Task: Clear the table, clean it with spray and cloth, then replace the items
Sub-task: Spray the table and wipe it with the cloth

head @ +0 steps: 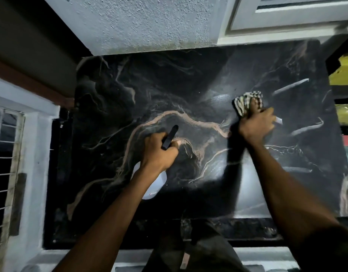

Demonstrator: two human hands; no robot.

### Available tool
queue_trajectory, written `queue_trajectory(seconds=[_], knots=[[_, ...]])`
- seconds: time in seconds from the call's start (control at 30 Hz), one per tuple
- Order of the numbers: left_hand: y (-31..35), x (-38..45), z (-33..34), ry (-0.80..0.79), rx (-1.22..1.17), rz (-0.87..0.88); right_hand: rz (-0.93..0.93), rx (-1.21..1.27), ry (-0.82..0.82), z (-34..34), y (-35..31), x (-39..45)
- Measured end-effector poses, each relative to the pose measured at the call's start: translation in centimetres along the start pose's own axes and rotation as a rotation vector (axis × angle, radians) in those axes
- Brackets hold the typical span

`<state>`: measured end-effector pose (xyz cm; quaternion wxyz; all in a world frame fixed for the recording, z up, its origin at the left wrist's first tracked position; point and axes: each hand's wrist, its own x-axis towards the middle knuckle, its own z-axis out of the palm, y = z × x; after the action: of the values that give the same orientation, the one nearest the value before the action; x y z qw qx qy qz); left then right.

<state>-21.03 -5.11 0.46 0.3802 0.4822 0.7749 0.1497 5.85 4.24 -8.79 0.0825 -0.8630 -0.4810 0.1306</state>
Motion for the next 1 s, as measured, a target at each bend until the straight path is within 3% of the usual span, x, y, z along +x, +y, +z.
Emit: queue_trajectory(seconds=[0.07, 0.2, 0.33, 0.4, 0.53, 0.67, 0.83, 1.0], knots=[[-0.1, 0.0, 0.0, -0.001, 0.016, -0.007, -0.12, 0.007, -0.031, 1.7, -4.2, -3.0], [0.1, -0.2, -0.3, 0.017, 0.018, -0.04, -0.614, 0.045, -0.222, 4.8, -8.1, -17.4], [0.0, -0.7, -0.7, 0.015, 0.063, -0.022, -0.87, 0.027, -0.435, 3.8, -2.8, -23.9], [-0.3, -0.9, -0.3, -0.013, 0.048, -0.008, -0.8, 0.02, -0.37, 2.7, 2.9, -22.5], [-0.4, -2.2, 1.0, -0.064, 0.061, 0.014, -0.373, 0.093, -0.08, -0.4, 12.8, -17.5], [-0.7, -3.9, 2.0, -0.136, 0.097, 0.089, -0.044, 0.045, 0.033, 0.9, 9.9, -18.9], [-0.6, -6.0, 2.4, -0.291, 0.268, 0.14, -0.345, -0.003, -0.144, 2.9, 3.6, -29.9], [-0.4, -8.1, 3.5, -0.443, 0.353, 0.23, -0.324, 0.026, -0.229, 3.4, 2.8, -33.3]])
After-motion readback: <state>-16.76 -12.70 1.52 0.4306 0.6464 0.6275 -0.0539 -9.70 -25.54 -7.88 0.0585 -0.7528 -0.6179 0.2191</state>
